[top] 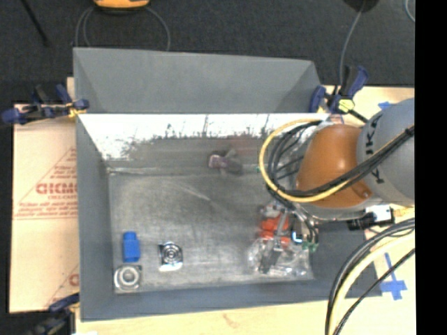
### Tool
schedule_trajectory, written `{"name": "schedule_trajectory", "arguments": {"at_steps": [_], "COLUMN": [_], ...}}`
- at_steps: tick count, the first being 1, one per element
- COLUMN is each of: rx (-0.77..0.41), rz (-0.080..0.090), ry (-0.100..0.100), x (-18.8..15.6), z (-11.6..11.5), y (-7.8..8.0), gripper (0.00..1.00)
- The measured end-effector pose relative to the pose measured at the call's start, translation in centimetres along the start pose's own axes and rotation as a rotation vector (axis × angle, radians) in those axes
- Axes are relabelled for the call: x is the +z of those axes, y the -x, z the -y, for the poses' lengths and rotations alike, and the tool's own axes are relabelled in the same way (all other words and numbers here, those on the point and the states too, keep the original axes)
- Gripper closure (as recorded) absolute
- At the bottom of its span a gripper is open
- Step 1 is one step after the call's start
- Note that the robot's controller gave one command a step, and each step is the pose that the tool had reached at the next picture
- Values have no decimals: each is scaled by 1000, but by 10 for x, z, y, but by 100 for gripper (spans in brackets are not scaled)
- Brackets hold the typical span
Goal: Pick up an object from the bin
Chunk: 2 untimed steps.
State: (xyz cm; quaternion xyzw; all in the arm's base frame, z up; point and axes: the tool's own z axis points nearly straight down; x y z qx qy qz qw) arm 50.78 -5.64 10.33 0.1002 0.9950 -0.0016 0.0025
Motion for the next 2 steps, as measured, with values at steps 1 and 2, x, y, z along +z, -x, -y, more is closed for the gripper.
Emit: {"name": "schedule_trajectory", "arguments": {"at_steps": [1,2], "rx": [-124,-275], "rz": [2,17], "ry": [5,2], "x": [24,28], "z": [41,49], "y": [23,-2], "gripper": [0,0]}}
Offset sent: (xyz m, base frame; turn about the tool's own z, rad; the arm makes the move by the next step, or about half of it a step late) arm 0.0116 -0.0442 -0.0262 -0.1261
